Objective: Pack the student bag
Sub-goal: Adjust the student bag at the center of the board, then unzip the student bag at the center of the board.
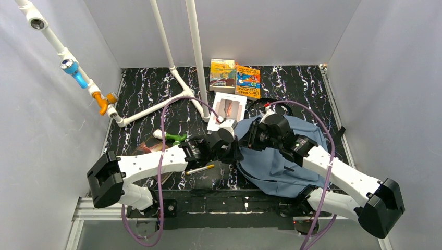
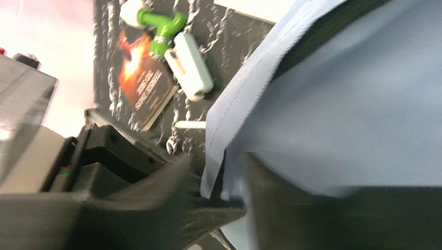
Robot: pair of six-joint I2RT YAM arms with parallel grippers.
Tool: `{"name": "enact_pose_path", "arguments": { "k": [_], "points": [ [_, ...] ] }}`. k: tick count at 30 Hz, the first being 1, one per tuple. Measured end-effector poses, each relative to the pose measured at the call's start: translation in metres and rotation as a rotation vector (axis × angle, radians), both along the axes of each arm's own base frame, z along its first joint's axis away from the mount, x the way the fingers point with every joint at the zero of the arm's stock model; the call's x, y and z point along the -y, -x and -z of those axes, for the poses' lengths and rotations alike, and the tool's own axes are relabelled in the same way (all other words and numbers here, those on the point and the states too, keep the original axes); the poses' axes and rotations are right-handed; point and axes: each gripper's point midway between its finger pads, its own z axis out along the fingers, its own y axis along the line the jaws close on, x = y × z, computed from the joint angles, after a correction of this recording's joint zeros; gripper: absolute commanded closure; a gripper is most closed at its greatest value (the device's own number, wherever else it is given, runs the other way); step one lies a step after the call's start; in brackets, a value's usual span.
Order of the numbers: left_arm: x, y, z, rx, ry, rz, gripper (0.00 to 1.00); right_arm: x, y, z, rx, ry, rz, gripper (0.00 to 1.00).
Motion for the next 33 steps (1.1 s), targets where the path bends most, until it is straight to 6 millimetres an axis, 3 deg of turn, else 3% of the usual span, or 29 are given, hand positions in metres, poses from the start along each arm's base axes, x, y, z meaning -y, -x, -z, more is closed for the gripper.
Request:
{"name": "enact_pose_path", "arguments": {
  "k": [1,2,7,10,14,17,18,23,33],
  "points": [
    [-0.001,0.000,0.001,0.002,-0.008,-0.004,1.00,0.001,-0.001,-0.002,0.003,0.007,0.004,0.11],
    [-0.005,-0.001,0.004,0.000,-0.023,-0.012,1.00,0.006,-0.005,-0.007,0.035,0.048,0.007,0.03],
    [-0.023,0.002,0.026,-0.026,-0.080,-0.045,1.00,0.046,-0.049,-0.045,0.198,0.252,0.162,0.02],
    [-0.033,0.006,0.037,-0.043,-0.098,-0.058,1.00,0.091,-0.081,-0.050,0.223,0.322,0.291,0.09],
    [-0.035,0.007,0.035,-0.047,-0.090,-0.067,1.00,0.144,-0.107,-0.025,0.146,0.413,0.403,0.32],
    [-0.034,0.007,0.034,-0.048,-0.083,-0.071,1.00,0.144,-0.110,0.003,0.067,0.430,0.360,0.55],
    [-0.035,0.007,0.033,-0.048,-0.080,-0.072,1.00,0.139,-0.110,0.013,0.034,0.429,0.327,0.57],
    [-0.036,0.008,0.036,-0.054,-0.080,-0.075,1.00,0.123,-0.110,0.050,-0.057,0.406,0.245,0.63],
    [-0.035,0.009,0.035,-0.056,-0.077,-0.072,1.00,0.133,-0.127,0.082,-0.133,0.412,0.271,0.64]
  ]
}}
